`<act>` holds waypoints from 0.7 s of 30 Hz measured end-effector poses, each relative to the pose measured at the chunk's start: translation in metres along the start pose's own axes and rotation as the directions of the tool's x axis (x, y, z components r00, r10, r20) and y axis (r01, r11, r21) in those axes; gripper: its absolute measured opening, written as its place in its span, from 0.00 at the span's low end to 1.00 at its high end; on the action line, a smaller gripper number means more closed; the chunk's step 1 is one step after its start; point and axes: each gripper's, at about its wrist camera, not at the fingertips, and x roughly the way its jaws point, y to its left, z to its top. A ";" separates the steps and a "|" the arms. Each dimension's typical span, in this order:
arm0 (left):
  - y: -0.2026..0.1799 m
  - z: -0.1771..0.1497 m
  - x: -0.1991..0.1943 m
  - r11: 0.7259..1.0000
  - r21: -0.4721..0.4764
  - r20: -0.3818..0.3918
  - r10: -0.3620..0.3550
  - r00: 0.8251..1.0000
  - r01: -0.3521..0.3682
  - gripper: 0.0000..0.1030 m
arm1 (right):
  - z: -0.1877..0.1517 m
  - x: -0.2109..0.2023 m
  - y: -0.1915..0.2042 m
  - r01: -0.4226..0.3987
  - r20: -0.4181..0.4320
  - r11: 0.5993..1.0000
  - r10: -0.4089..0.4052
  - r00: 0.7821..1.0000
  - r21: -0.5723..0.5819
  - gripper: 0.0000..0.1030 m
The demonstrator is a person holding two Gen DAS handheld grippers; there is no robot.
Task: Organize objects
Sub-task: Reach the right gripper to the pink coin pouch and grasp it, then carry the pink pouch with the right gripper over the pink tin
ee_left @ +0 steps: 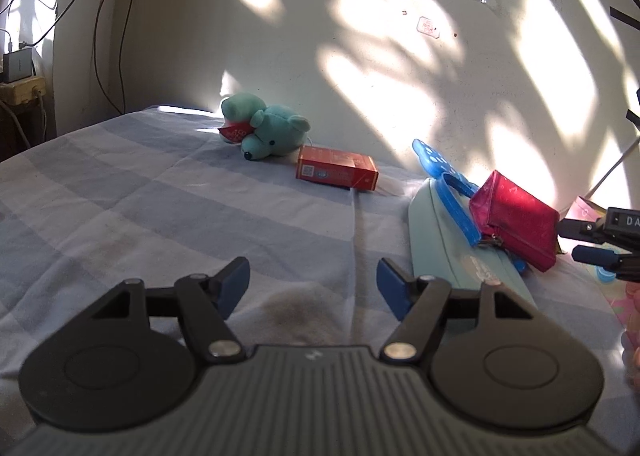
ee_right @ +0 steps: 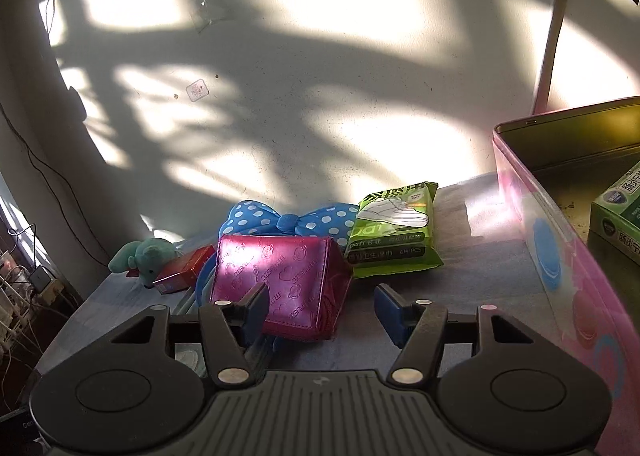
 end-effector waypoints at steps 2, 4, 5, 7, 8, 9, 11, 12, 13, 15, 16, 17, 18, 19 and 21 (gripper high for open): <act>-0.004 0.000 0.003 1.000 0.030 0.006 -0.002 1.000 0.002 0.70 | 0.003 0.012 -0.003 -0.028 -0.017 0.999 0.029 0.999 0.030 0.41; -0.006 0.000 0.003 0.999 0.044 0.012 -0.005 1.000 0.004 0.70 | 0.004 0.015 -0.003 -0.082 -0.019 0.995 0.083 0.996 0.055 0.16; -0.006 0.000 0.003 0.999 0.046 0.010 -0.007 1.000 0.006 0.70 | 0.004 0.013 -0.002 -0.090 -0.013 0.994 0.091 0.996 0.055 0.13; -0.005 0.000 0.003 0.999 0.040 0.005 -0.008 1.000 0.008 0.70 | 0.004 0.005 0.002 -0.109 0.000 0.992 0.109 0.994 0.055 0.10; -0.003 0.000 0.004 0.999 0.034 0.001 -0.009 1.000 0.009 0.70 | 0.004 -0.001 0.004 -0.120 0.005 0.991 0.120 0.993 0.064 0.08; -0.002 0.001 0.004 1.000 0.026 -0.003 -0.011 1.000 0.011 0.70 | 0.004 -0.005 0.005 -0.128 0.008 0.989 0.128 0.992 0.070 0.06; 0.000 0.001 0.005 1.000 0.013 -0.008 -0.013 1.000 0.013 0.70 | 0.001 -0.027 0.009 -0.143 0.023 0.988 0.142 0.990 0.064 0.04; 0.001 0.001 0.005 1.000 0.009 -0.008 -0.015 1.000 0.015 0.70 | -0.002 -0.036 0.010 -0.144 0.026 0.988 0.143 0.989 0.058 0.04; 0.001 0.001 0.004 1.000 0.007 -0.007 -0.016 1.000 0.016 0.70 | -0.005 -0.050 0.011 -0.142 0.028 0.989 0.140 0.990 0.053 0.04; 0.001 0.000 0.003 1.000 0.009 -0.002 -0.021 1.000 0.021 0.70 | -0.015 -0.076 0.006 -0.136 0.023 0.989 0.135 0.991 0.058 0.03; 0.000 0.000 0.002 1.000 0.013 0.002 -0.027 1.000 0.027 0.70 | -0.023 -0.092 0.001 -0.133 0.016 0.989 0.132 0.991 0.065 0.03; -0.001 0.000 0.001 0.999 0.019 0.005 -0.037 0.999 0.037 0.70 | -0.030 -0.103 -0.004 -0.132 0.010 0.989 0.132 0.991 0.070 0.03; -0.001 0.000 0.000 0.999 0.023 0.007 -0.047 0.999 0.047 0.70 | -0.038 -0.119 -0.009 -0.131 0.004 0.988 0.131 0.991 0.076 0.02; -0.003 0.000 -0.001 0.997 0.031 0.007 -0.065 0.998 0.065 0.70 | -0.049 -0.139 -0.017 -0.121 0.004 0.989 0.121 0.993 0.085 0.03; -0.007 0.000 -0.006 0.991 0.034 -0.002 -0.131 0.991 0.131 0.70 | -0.065 -0.169 -0.029 -0.104 0.005 0.990 0.104 0.995 0.091 0.03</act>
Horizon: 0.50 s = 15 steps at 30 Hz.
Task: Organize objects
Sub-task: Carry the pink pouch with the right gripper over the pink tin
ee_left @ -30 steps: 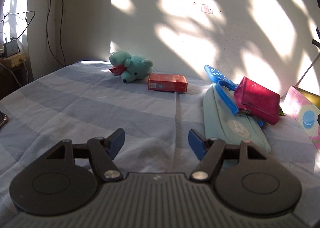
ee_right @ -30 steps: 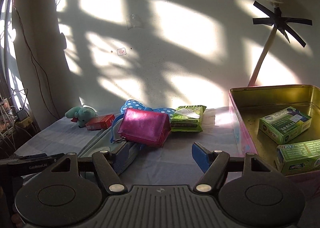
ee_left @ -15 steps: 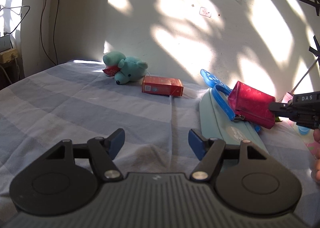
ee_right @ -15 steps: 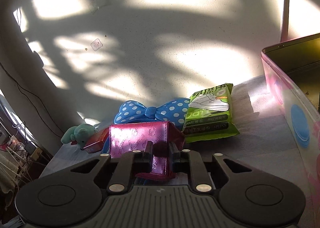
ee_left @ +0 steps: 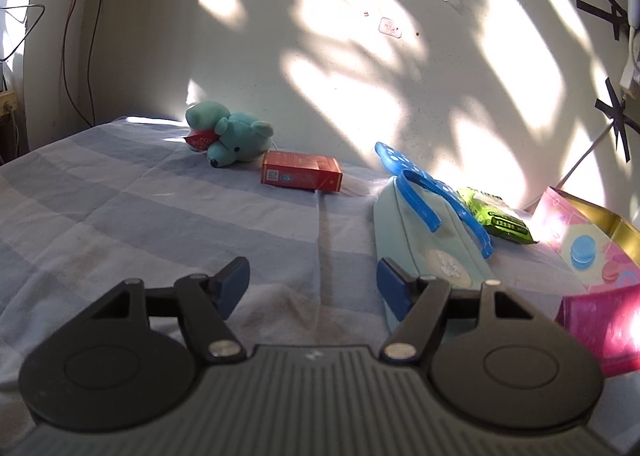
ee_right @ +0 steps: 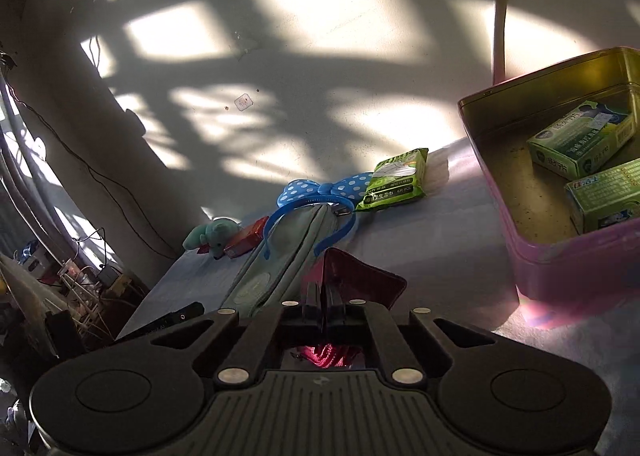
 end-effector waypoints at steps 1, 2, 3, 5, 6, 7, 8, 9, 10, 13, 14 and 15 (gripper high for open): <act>-0.004 0.000 -0.003 0.998 -0.011 -0.010 -0.060 0.998 0.060 0.70 | -0.008 -0.017 -0.006 0.017 0.002 1.000 -0.017 1.000 -0.012 0.03; -0.011 0.001 -0.007 0.991 -0.021 -0.023 -0.131 0.991 0.131 0.70 | -0.014 -0.029 -0.009 0.042 -0.001 0.999 -0.042 0.999 -0.034 0.04; -0.020 0.000 -0.011 0.980 -0.017 -0.032 -0.198 0.980 0.198 0.70 | -0.018 -0.037 -0.011 0.074 0.001 0.996 -0.074 0.997 -0.056 0.06; -0.043 0.000 -0.021 0.952 0.015 -0.046 -0.304 0.952 0.305 0.69 | -0.029 -0.054 -0.015 0.173 0.048 0.980 -0.169 0.984 -0.100 0.15; -0.055 -0.001 -0.025 0.934 0.027 -0.063 -0.353 0.933 0.355 0.69 | -0.031 -0.058 -0.018 0.187 0.058 0.977 -0.182 0.982 -0.104 0.18; -0.066 -0.002 -0.028 0.915 0.034 -0.086 -0.397 0.914 0.401 0.68 | -0.032 -0.060 -0.023 0.188 0.063 0.977 -0.183 0.981 -0.097 0.19; -0.076 -0.004 -0.030 0.897 0.036 -0.112 -0.433 0.894 0.440 0.68 | -0.033 -0.061 -0.026 0.183 0.068 0.980 -0.178 0.982 -0.083 0.21; -0.086 -0.007 -0.032 0.878 0.037 -0.147 -0.467 0.872 0.477 0.68 | -0.034 -0.062 -0.029 0.177 0.070 0.981 -0.172 0.983 -0.075 0.22; -0.094 -0.010 -0.032 0.865 0.038 -0.178 -0.488 0.855 0.501 0.68 | -0.034 -0.062 -0.032 0.166 0.071 0.984 -0.162 0.984 -0.067 0.22; -0.114 -0.023 -0.032 0.841 0.062 -0.246 -0.508 0.825 0.537 0.65 | -0.038 -0.057 -0.036 0.135 0.058 0.989 -0.131 0.990 -0.061 0.24; -0.119 -0.027 -0.031 0.841 0.077 -0.260 -0.502 0.825 0.536 0.65 | -0.039 -0.055 -0.037 0.124 0.054 0.991 -0.121 0.991 -0.058 0.24; -0.123 -0.030 -0.029 0.841 0.084 -0.276 -0.496 0.823 0.535 0.65 | -0.041 -0.054 -0.039 0.110 0.047 0.992 -0.107 0.993 -0.054 0.24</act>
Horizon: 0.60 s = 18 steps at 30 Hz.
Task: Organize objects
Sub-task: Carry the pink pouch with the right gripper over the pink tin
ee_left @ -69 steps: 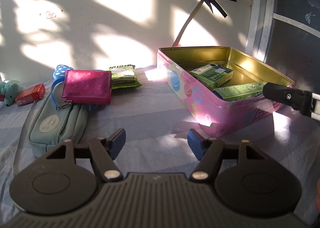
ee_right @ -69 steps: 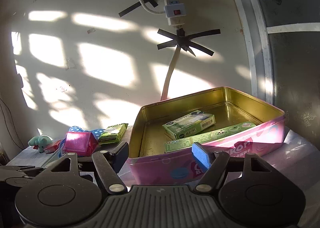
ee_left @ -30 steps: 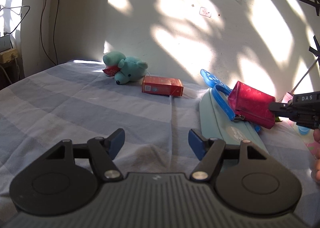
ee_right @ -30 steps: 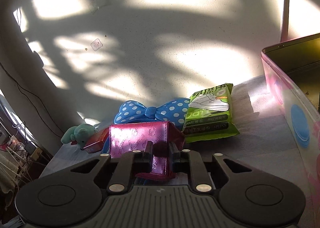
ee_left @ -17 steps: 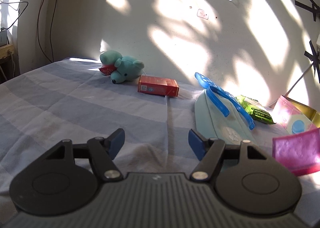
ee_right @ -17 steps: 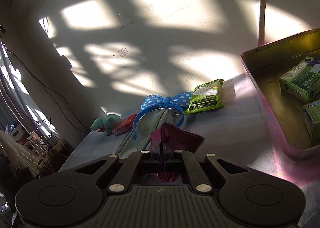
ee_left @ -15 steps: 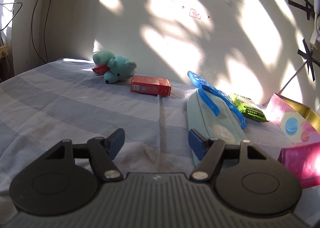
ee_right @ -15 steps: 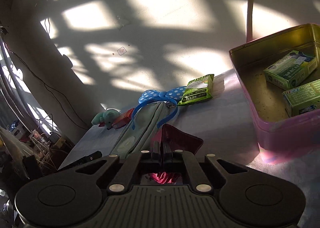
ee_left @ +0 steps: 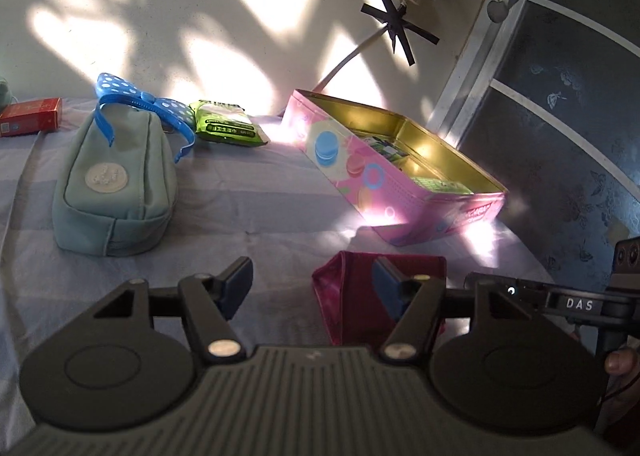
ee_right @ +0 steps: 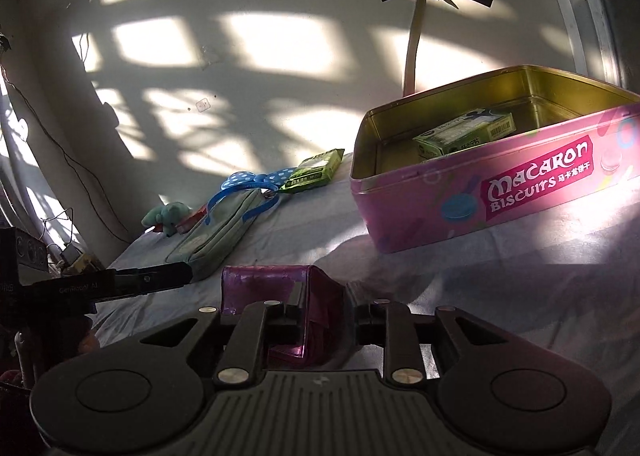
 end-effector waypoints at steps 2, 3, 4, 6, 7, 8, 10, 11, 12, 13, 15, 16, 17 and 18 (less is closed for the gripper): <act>-0.001 -0.003 0.009 1.000 -0.010 -0.040 -0.022 0.999 0.021 0.63 | -0.003 0.005 -0.001 -0.021 -0.019 1.000 0.021 1.000 0.003 0.24; -0.003 -0.005 0.012 0.999 -0.014 -0.059 -0.041 0.997 0.040 0.57 | -0.004 0.008 -0.001 -0.025 -0.024 1.000 0.025 0.999 0.001 0.25; -0.005 -0.007 0.015 0.999 -0.008 -0.075 -0.050 0.996 0.049 0.52 | -0.006 0.009 -0.001 -0.038 -0.031 0.999 0.038 0.999 -0.002 0.25; -0.012 -0.011 0.023 0.999 0.015 -0.106 -0.042 0.994 0.043 0.45 | -0.007 0.015 -0.001 -0.059 -0.043 0.998 0.059 0.997 0.000 0.25; -0.014 -0.013 0.029 0.999 0.023 -0.128 -0.041 0.991 0.044 0.41 | -0.008 0.018 -0.002 -0.071 -0.050 0.997 0.070 0.996 -0.002 0.25; -0.013 -0.014 0.032 0.997 0.007 -0.138 -0.073 0.988 0.074 0.40 | -0.009 0.021 -0.001 -0.080 -0.059 0.997 0.079 0.995 -0.007 0.22; -0.017 -0.013 0.031 0.997 0.002 -0.139 -0.073 0.988 0.074 0.32 | -0.009 0.023 0.003 -0.059 -0.053 0.997 0.057 0.997 -0.048 0.16; -0.022 -0.010 0.029 0.998 0.024 -0.132 -0.059 0.990 0.063 0.32 | -0.006 0.023 0.006 -0.054 -0.045 0.996 0.051 0.998 -0.065 0.16; -0.026 -0.006 0.025 0.997 0.042 -0.112 -0.054 0.992 0.059 0.32 | -0.002 0.020 0.007 -0.057 -0.027 0.996 0.055 0.998 -0.073 0.16; -0.031 0.001 0.020 0.996 0.058 -0.087 -0.056 0.995 0.061 0.32 | 0.003 0.016 0.008 -0.062 -0.003 0.995 0.062 0.998 -0.082 0.16; -0.041 0.019 0.012 0.993 0.091 -0.031 -0.069 0.997 0.072 0.32 | 0.020 0.004 0.010 -0.075 0.065 0.991 0.082 0.994 -0.106 0.16; -0.046 0.029 0.010 0.991 0.106 -0.005 -0.076 0.997 0.076 0.32 | 0.029 -0.002 0.011 -0.071 0.106 0.989 0.085 0.991 -0.128 0.16; -0.052 0.038 0.011 0.989 0.121 0.016 -0.082 0.997 0.079 0.32 | 0.036 -0.007 0.013 -0.056 0.145 0.986 0.079 0.986 -0.154 0.16; -0.059 0.048 0.013 0.987 0.139 0.034 -0.086 0.996 0.081 0.32 | 0.042 -0.010 0.014 -0.036 0.177 0.983 0.068 0.982 -0.179 0.16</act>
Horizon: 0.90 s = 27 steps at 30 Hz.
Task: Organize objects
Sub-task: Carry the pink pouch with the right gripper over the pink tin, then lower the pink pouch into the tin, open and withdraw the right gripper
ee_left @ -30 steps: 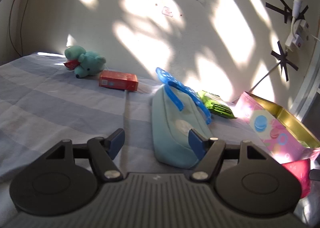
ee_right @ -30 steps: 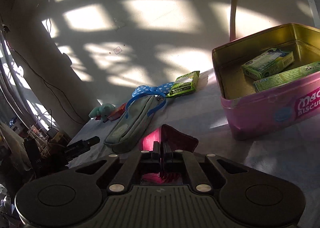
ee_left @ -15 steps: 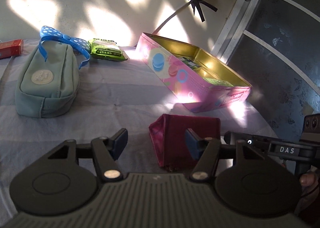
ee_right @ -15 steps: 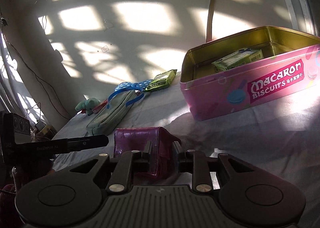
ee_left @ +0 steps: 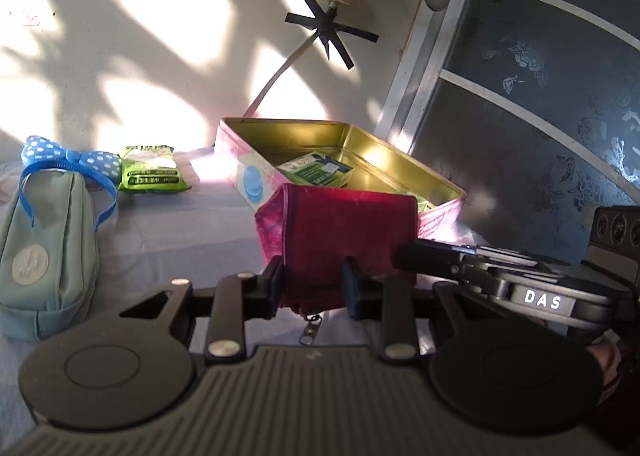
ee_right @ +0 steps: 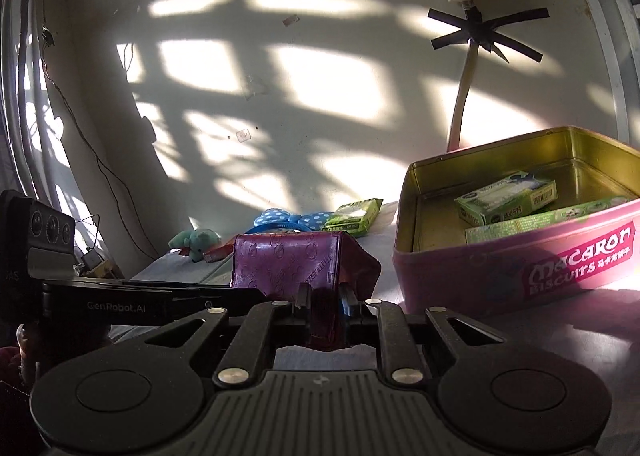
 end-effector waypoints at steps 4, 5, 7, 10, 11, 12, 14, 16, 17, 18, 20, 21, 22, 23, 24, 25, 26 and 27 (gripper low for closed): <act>-0.019 0.032 0.031 0.998 0.070 0.036 0.005 0.999 -0.007 0.32 | 0.024 0.001 -0.017 0.103 0.095 0.992 -0.097 0.991 -0.067 0.16; -0.022 0.038 0.042 0.997 0.075 0.033 0.003 0.999 -0.006 0.32 | 0.027 0.003 -0.024 0.122 0.104 0.990 -0.115 0.988 -0.064 0.16; -0.030 0.047 0.062 0.996 0.086 0.024 0.005 1.000 -0.008 0.32 | 0.033 0.008 -0.044 0.152 0.110 0.987 -0.146 0.983 -0.049 0.16; -0.037 0.056 0.090 0.995 0.102 0.009 0.017 1.000 -0.018 0.32 | 0.039 0.019 -0.068 0.180 0.101 0.983 -0.177 0.979 -0.023 0.16; -0.039 0.058 0.097 0.994 0.104 0.003 0.023 1.000 -0.023 0.32 | 0.040 0.023 -0.073 0.189 0.097 0.982 -0.186 0.978 -0.021 0.16; -0.040 0.060 0.105 0.994 0.107 -0.003 0.030 1.000 -0.029 0.32 | 0.041 0.027 -0.079 0.196 0.092 0.981 -0.193 0.977 -0.017 0.16; -0.041 0.062 0.118 0.992 0.114 -0.014 0.048 0.999 -0.046 0.33 | 0.043 0.038 -0.089 0.203 0.074 0.979 -0.202 0.977 -0.007 0.16; -0.040 0.063 0.130 0.989 0.121 -0.026 0.089 0.996 -0.085 0.35 | 0.044 0.048 -0.097 0.200 0.062 0.980 -0.199 0.978 0.002 0.16; -0.040 0.064 0.136 0.984 0.129 -0.029 0.126 0.992 -0.121 0.35 | 0.043 0.055 -0.101 0.207 0.058 0.978 -0.206 0.977 -0.004 0.16; -0.040 0.065 0.141 0.978 0.141 -0.034 0.163 0.986 -0.157 0.40 | 0.043 0.060 -0.102 0.227 0.056 0.974 -0.226 0.972 -0.012 0.17; -0.040 0.068 0.143 0.970 0.138 -0.027 0.205 0.978 -0.200 0.48 | 0.041 0.067 -0.106 0.292 0.059 0.956 -0.292 0.955 -0.004 0.26; -0.039 0.068 0.140 0.973 0.125 -0.024 0.200 0.980 -0.195 0.49 | 0.040 0.065 -0.108 0.286 0.064 0.958 -0.287 0.956 0.021 0.27; -0.038 0.068 0.136 0.975 0.119 -0.022 0.190 0.981 -0.186 0.49 | 0.039 0.061 -0.111 0.269 0.074 0.962 -0.272 0.959 0.055 0.27; -0.039 0.068 0.132 0.975 0.122 -0.018 0.190 0.982 -0.186 0.49 | 0.037 0.056 -0.111 0.261 0.083 0.963 -0.266 0.960 0.075 0.27; -0.042 0.066 0.129 0.970 0.134 -0.014 0.206 0.979 -0.202 0.49 | 0.036 0.053 -0.111 0.262 0.089 0.961 -0.269 0.959 0.086 0.27; -0.045 0.064 0.126 0.964 0.148 -0.013 0.226 0.974 -0.222 0.50 | 0.035 0.048 -0.110 0.266 0.096 0.959 -0.276 0.956 0.099 0.27; -0.048 0.062 0.122 0.958 0.158 -0.012 0.243 0.970 -0.238 0.51 | 0.034 0.043 -0.110 0.266 0.101 0.957 -0.278 0.955 0.115 0.27; -0.051 0.058 0.119 0.953 0.166 -0.013 0.258 0.966 -0.252 0.53 | 0.033 0.039 -0.109 0.262 0.104 0.956 -0.276 0.956 0.129 0.27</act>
